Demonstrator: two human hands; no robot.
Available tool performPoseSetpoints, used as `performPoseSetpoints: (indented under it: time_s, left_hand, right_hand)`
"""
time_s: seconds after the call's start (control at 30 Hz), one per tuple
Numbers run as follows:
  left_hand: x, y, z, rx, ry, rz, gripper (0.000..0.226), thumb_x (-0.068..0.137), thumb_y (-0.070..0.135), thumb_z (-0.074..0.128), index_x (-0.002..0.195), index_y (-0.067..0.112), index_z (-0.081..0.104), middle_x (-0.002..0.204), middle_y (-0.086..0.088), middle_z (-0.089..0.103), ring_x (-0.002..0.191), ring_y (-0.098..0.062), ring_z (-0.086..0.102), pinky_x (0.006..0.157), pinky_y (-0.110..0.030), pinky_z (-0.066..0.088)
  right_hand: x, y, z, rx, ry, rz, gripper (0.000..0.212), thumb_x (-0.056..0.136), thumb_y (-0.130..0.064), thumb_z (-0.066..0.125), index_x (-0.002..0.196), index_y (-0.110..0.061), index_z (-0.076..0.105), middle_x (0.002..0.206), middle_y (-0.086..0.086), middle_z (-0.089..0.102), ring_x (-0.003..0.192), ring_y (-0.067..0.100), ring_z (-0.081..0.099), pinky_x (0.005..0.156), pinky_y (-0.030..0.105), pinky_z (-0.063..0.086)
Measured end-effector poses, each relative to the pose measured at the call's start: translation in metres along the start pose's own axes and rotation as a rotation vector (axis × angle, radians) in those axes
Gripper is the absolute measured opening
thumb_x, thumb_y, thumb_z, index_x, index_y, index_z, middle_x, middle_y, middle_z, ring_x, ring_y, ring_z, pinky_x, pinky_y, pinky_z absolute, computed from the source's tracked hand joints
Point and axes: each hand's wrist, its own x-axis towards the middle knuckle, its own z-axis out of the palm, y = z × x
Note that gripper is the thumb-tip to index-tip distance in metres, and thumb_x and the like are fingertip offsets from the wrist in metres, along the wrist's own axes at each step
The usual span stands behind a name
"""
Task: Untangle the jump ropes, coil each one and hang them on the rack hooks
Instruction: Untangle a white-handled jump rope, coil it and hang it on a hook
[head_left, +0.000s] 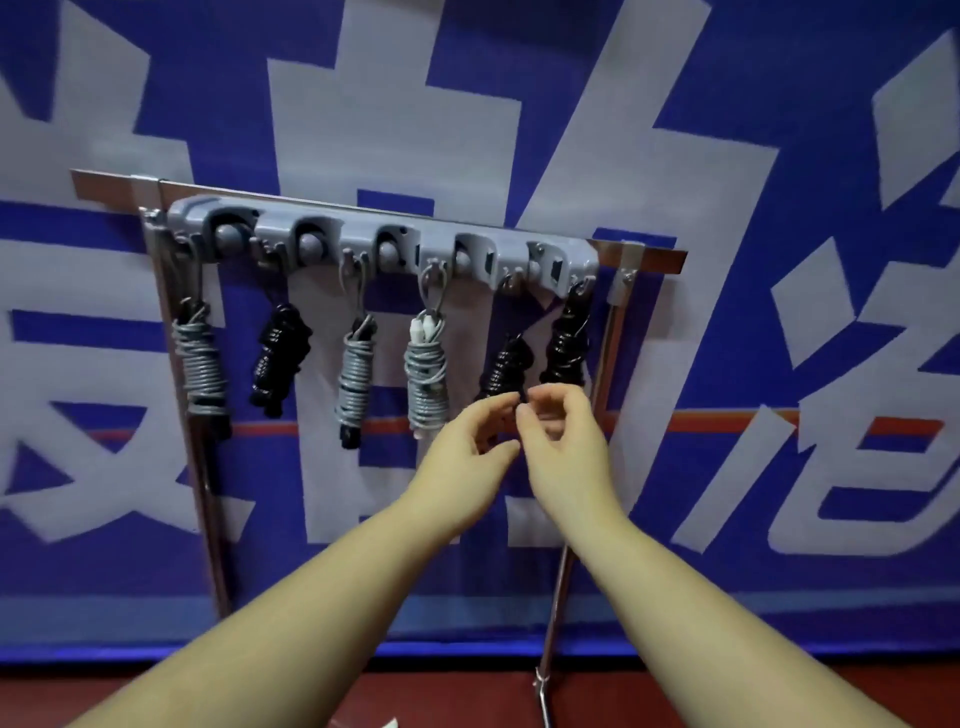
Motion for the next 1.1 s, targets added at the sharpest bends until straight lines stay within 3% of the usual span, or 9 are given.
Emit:
performPoseSetpoints:
  time_s: [0.17, 0.33, 0.43, 0.57, 0.67, 0.73, 0.87, 0.97, 1.1]
  left_hand:
    - [-0.093, -0.053, -0.037, 0.027, 0.102, -0.224, 0.039, 0.088, -0.006, 0.054, 0.117, 0.021, 0.053, 0.125, -0.006, 0.060, 0.116, -0.015, 0.056, 0.101, -0.029, 0.043]
    - [-0.199, -0.114, -0.071, 0.061, 0.209, -0.466, 0.037, 0.088, -0.008, 0.053, 0.119, 0.013, 0.053, 0.118, 0.000, 0.057, 0.110, -0.012, 0.053, 0.090, -0.017, 0.041]
    - [-0.255, -0.148, -0.082, 0.063, 0.248, -0.560, 0.036, 0.089, -0.008, 0.052, 0.120, 0.011, 0.054, 0.112, 0.002, 0.058, 0.103, -0.011, 0.055, 0.078, -0.004, 0.044]
    - [-0.308, -0.184, -0.083, 0.042, 0.254, -0.683, 0.034, 0.088, -0.010, 0.053, 0.107, 0.017, 0.054, 0.105, 0.007, 0.059, 0.091, -0.001, 0.055, 0.075, -0.005, 0.044]
    - [-0.320, -0.212, -0.086, 0.064, 0.250, -0.739, 0.034, 0.088, -0.010, 0.052, 0.107, 0.018, 0.053, 0.108, 0.004, 0.059, 0.094, -0.003, 0.055, 0.074, -0.002, 0.042]
    - [-0.316, -0.231, -0.086, 0.070, 0.269, -0.773, 0.032, 0.088, -0.009, 0.051, 0.108, 0.016, 0.054, 0.105, 0.004, 0.058, 0.096, -0.008, 0.054, 0.071, 0.002, 0.040]
    - [-0.292, -0.271, -0.085, 0.045, 0.307, -0.828, 0.030, 0.088, -0.007, 0.053, 0.115, 0.007, 0.055, 0.101, 0.002, 0.061, 0.088, -0.005, 0.056, 0.067, -0.002, 0.041]
    - [-0.276, -0.302, -0.084, 0.017, 0.337, -0.912, 0.030, 0.088, -0.006, 0.052, 0.115, 0.006, 0.056, 0.110, -0.006, 0.060, 0.097, -0.014, 0.055, 0.066, -0.007, 0.040]
    - [-0.263, -0.348, -0.084, 0.112, 0.280, -0.960, 0.032, 0.089, -0.002, 0.051, 0.119, 0.009, 0.056, 0.116, -0.005, 0.060, 0.094, -0.013, 0.055, 0.072, -0.016, 0.038]
  right_hand:
    - [-0.100, 0.029, 0.053, -0.020, -0.206, 0.158, 0.020, 0.090, -0.015, 0.057, 0.082, -0.032, 0.049, 0.087, -0.007, 0.061, 0.074, 0.008, 0.057, 0.068, 0.017, 0.046]
    - [-0.208, 0.069, 0.096, 0.012, -0.458, 0.334, 0.010, 0.089, -0.010, 0.058, 0.093, -0.018, 0.054, 0.088, -0.007, 0.060, 0.069, -0.002, 0.053, 0.063, 0.008, 0.041]
    - [-0.264, 0.098, 0.111, 0.023, -0.567, 0.457, 0.019, 0.088, -0.006, 0.060, 0.093, -0.023, 0.054, 0.090, -0.010, 0.059, 0.075, 0.001, 0.055, 0.065, 0.005, 0.042]
    - [-0.325, 0.146, 0.119, -0.027, -0.596, 0.775, 0.027, 0.085, -0.012, 0.066, 0.101, -0.025, 0.049, 0.100, -0.001, 0.059, 0.089, 0.015, 0.056, 0.072, 0.013, 0.041]
    - [-0.327, 0.170, 0.137, -0.134, -0.683, 0.760, 0.046, 0.082, -0.025, 0.068, 0.123, -0.024, 0.047, 0.097, -0.013, 0.053, 0.091, 0.011, 0.054, 0.087, 0.025, 0.044]
    - [-0.321, 0.180, 0.151, -0.190, -0.727, 0.727, 0.052, 0.082, -0.029, 0.067, 0.129, -0.025, 0.044, 0.104, -0.012, 0.052, 0.094, 0.010, 0.053, 0.089, 0.026, 0.044]
    - [-0.319, 0.206, 0.177, -0.303, -0.818, 0.709, 0.055, 0.082, -0.032, 0.064, 0.132, -0.027, 0.042, 0.125, -0.004, 0.054, 0.106, 0.013, 0.056, 0.089, 0.023, 0.042]
    - [-0.316, 0.230, 0.190, -0.349, -0.831, 0.734, 0.054, 0.083, -0.032, 0.063, 0.132, -0.024, 0.043, 0.126, -0.003, 0.055, 0.109, 0.016, 0.056, 0.088, 0.024, 0.041]
    - [-0.311, 0.274, 0.200, -0.445, -0.845, 0.828, 0.053, 0.082, -0.030, 0.061, 0.131, -0.022, 0.043, 0.123, -0.001, 0.058, 0.108, 0.020, 0.058, 0.089, 0.025, 0.043]
